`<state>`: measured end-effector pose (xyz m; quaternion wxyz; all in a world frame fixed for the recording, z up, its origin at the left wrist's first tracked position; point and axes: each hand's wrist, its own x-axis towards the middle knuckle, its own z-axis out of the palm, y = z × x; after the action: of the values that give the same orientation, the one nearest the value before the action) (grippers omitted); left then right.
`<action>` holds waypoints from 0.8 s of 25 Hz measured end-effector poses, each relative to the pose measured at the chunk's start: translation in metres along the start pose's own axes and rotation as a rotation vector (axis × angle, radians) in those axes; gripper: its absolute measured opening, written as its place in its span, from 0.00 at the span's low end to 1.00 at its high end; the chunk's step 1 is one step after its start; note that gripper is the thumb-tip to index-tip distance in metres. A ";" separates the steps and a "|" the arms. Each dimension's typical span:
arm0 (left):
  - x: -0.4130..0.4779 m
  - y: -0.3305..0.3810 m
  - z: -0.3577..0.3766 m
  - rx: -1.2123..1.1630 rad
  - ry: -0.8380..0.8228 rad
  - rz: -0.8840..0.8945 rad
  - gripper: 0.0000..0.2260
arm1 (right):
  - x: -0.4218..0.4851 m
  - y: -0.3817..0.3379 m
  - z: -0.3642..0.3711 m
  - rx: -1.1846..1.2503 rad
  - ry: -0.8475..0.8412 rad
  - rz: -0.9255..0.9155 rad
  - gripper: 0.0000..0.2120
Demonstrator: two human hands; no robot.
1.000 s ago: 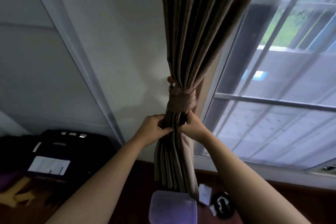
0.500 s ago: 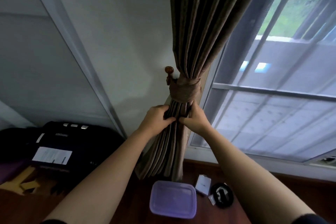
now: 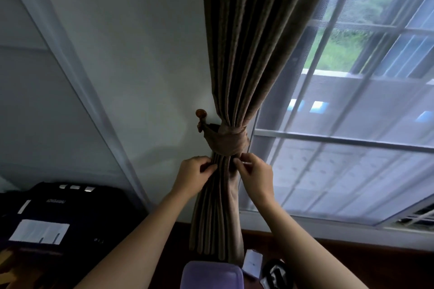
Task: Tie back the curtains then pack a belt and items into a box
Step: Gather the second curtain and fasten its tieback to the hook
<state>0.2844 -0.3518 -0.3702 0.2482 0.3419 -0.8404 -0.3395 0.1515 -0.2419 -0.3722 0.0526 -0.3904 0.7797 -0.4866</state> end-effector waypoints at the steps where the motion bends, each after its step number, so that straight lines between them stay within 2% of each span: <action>1: -0.001 0.002 0.003 0.020 -0.005 0.003 0.07 | 0.000 0.002 -0.001 -0.067 0.016 -0.028 0.05; 4: 0.004 0.008 0.012 0.077 -0.051 0.014 0.08 | 0.008 0.004 -0.010 -0.221 -0.004 -0.047 0.07; 7: 0.011 0.013 0.009 0.147 -0.145 0.033 0.11 | 0.024 0.002 -0.031 -0.310 -0.188 -0.005 0.05; 8: 0.011 0.014 0.005 0.119 -0.129 0.039 0.10 | 0.028 0.003 -0.039 -0.239 -0.264 0.055 0.04; 9: 0.010 0.016 -0.002 0.068 -0.068 0.050 0.08 | 0.031 0.002 -0.047 -0.070 -0.291 0.156 0.07; 12: 0.013 0.027 -0.021 0.003 0.255 0.172 0.10 | 0.033 -0.006 -0.055 0.576 -0.225 0.529 0.09; 13: 0.017 0.033 -0.026 0.002 0.277 0.239 0.10 | 0.035 -0.009 -0.052 0.691 -0.233 0.622 0.11; 15: 0.027 0.043 -0.033 -0.004 0.172 0.320 0.11 | 0.040 -0.016 -0.043 0.876 -0.256 0.780 0.15; 17: 0.032 0.050 -0.034 0.000 0.047 0.298 0.10 | 0.045 -0.022 -0.033 1.005 -0.251 0.911 0.16; 20: 0.037 0.050 -0.035 0.025 0.010 0.251 0.09 | 0.048 -0.025 -0.024 1.071 -0.251 1.079 0.17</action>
<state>0.2629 -0.3664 -0.3035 0.2887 0.2385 -0.8795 -0.2937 0.1216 -0.2620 -0.3255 0.5525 0.0703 0.5083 -0.6568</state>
